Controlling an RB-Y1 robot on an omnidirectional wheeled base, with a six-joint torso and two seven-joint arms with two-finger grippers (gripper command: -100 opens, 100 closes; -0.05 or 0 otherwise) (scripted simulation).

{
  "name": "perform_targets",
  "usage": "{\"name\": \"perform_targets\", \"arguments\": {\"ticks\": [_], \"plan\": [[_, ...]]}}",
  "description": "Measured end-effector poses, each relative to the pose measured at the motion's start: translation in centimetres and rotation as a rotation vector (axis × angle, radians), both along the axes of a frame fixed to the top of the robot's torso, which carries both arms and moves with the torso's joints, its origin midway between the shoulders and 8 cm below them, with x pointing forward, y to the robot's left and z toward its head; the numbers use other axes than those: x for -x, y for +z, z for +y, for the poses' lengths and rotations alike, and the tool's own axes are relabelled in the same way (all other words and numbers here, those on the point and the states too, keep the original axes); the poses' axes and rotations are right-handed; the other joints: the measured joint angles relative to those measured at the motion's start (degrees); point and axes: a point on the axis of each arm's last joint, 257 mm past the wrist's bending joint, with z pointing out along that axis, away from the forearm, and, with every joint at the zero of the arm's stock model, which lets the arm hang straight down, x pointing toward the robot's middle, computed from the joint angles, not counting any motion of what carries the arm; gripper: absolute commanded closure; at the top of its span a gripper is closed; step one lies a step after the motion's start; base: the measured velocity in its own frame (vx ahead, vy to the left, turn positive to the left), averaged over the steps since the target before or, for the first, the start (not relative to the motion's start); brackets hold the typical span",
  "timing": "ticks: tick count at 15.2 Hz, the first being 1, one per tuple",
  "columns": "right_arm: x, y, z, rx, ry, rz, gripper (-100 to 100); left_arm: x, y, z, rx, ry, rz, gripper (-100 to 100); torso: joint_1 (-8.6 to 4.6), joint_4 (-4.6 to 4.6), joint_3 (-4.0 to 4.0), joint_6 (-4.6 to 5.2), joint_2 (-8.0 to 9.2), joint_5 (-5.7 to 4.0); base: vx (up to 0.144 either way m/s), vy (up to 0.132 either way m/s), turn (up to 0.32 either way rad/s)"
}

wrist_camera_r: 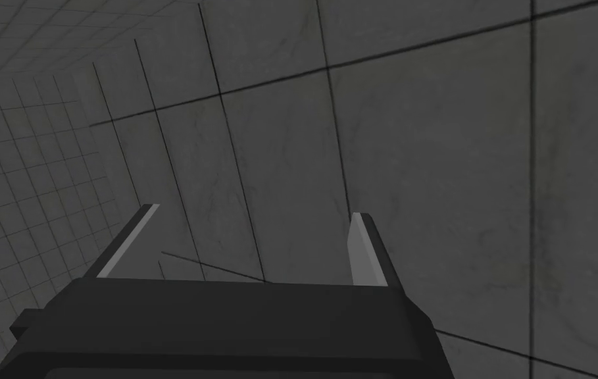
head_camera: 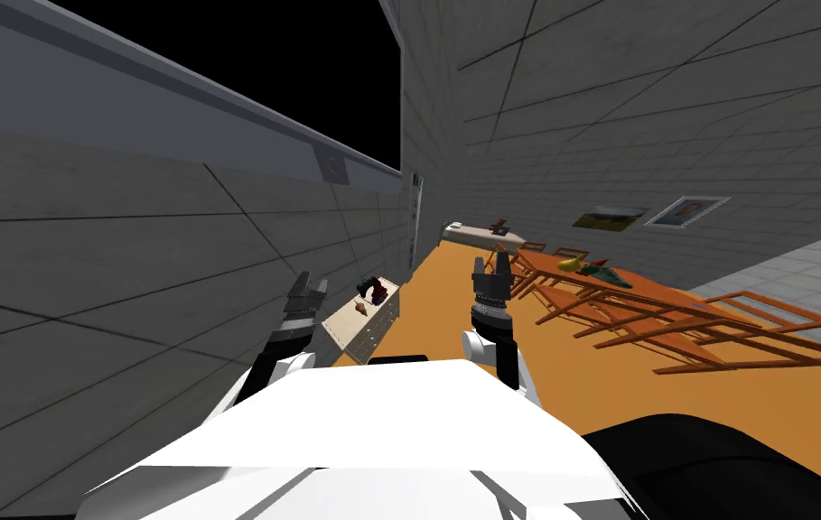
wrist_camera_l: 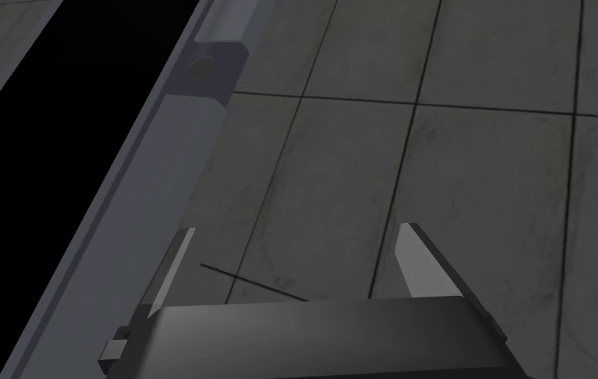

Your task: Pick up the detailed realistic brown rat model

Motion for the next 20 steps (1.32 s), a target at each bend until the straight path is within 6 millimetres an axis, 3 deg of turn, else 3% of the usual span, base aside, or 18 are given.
{"name": "perform_targets", "arguments": {"ticks": [4,8,20], "plan": [[0.0,0.0,0.0,0.0,0.0,0.0,0,-1.1,-2.7,1.6,-0.002,0.023,0.093,-100,-0.05,-0.02,-0.05,-0.01,-0.09,-0.01,-0.091,0.06,-0.301],[0.0,0.0,0.0,0.0,0.0,0.0,0,-2.1,-6.9,4.0,0.003,0.058,0.219,-100,-0.03,0.01,0.03,-0.02,0.04,-0.01,-0.123,0.055,-0.367],[0.0,0.0,0.0,0.0,0.0,0.0,0,-2.7,-17.8,10.1,0.035,0.142,0.551,-100,0.0,-0.07,-0.18,-0.03,-0.32,0.0,-0.068,0.038,-0.274]]}}
